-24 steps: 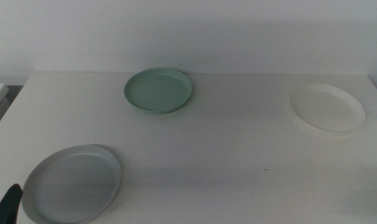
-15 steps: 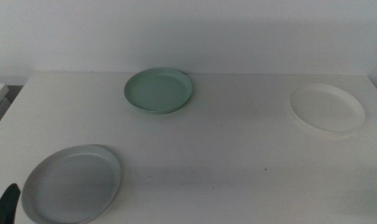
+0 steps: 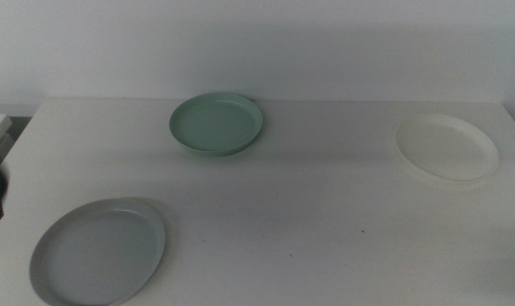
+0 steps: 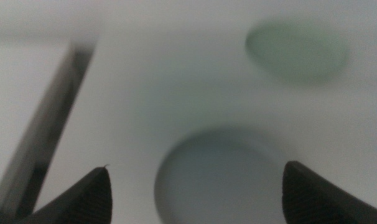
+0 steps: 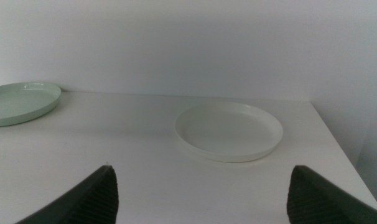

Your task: Stack the three bowls on top of each other.

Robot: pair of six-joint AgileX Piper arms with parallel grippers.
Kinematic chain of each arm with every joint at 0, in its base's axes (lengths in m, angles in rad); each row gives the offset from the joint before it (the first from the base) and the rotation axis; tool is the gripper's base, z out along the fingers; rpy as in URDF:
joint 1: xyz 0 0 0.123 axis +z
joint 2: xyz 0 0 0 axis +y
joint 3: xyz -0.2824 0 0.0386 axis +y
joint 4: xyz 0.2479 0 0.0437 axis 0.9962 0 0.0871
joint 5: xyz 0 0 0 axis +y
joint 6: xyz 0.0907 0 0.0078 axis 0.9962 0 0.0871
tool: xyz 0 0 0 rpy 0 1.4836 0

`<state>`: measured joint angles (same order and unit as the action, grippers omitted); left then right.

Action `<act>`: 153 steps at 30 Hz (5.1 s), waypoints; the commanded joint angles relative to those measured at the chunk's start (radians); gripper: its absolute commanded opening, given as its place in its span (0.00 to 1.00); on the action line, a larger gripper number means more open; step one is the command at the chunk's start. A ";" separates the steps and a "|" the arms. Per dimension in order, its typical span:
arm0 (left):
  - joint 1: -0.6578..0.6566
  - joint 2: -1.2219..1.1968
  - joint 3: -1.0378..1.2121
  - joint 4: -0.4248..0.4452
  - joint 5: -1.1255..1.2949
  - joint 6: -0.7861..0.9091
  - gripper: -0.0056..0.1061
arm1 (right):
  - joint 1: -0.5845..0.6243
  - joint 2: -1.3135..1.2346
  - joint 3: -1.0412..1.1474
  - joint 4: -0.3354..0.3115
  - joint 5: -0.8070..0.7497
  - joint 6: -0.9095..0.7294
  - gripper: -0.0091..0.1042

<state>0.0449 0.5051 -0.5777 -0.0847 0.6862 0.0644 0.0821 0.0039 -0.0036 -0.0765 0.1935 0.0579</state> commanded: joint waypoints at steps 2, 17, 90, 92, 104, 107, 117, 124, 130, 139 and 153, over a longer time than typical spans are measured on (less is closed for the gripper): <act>0.009 0.166 -0.178 0.025 0.272 -0.014 0.89 | -0.004 -0.004 0.004 -0.007 -0.012 -0.003 0.80; 0.042 0.677 -0.340 0.035 0.320 0.012 0.89 | -0.004 -0.004 0.004 -0.007 -0.012 -0.003 0.80; -0.445 1.661 -1.099 -0.268 0.195 0.060 0.03 | -0.004 -0.004 0.004 -0.007 -0.012 -0.003 0.80; -0.445 1.668 -1.099 -0.261 0.203 0.058 0.04 | -0.004 -0.004 0.004 -0.007 -0.012 -0.003 0.80; -0.381 1.633 -1.101 -0.265 0.342 0.070 0.51 | -0.004 -0.004 0.004 -0.007 -0.012 -0.003 0.80; -0.348 1.560 -1.101 -0.231 0.355 0.055 0.74 | -0.004 -0.004 0.004 -0.007 -0.012 -0.003 0.80; -0.219 1.546 -1.341 0.017 0.311 -0.111 0.89 | -0.004 -0.004 0.004 -0.007 -0.012 -0.003 0.80; -0.187 1.759 -1.563 0.019 0.328 -0.106 0.89 | -0.004 -0.004 0.004 -0.007 -0.012 -0.003 0.80; -0.191 1.902 -1.628 -0.006 0.281 -0.117 0.89 | -0.004 -0.004 0.004 -0.007 -0.012 -0.003 0.80; -0.195 1.990 -1.628 -0.073 0.251 -0.115 0.79 | -0.004 -0.004 0.004 -0.007 -0.012 -0.003 0.80; -0.195 1.847 -1.597 -0.094 0.298 0.045 0.03 | -0.004 -0.004 0.004 -0.007 -0.012 -0.003 0.80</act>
<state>-0.1484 2.4276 -2.1861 -0.1920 0.9741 0.0766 0.0821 0.0039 -0.0036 -0.0765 0.1935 0.0579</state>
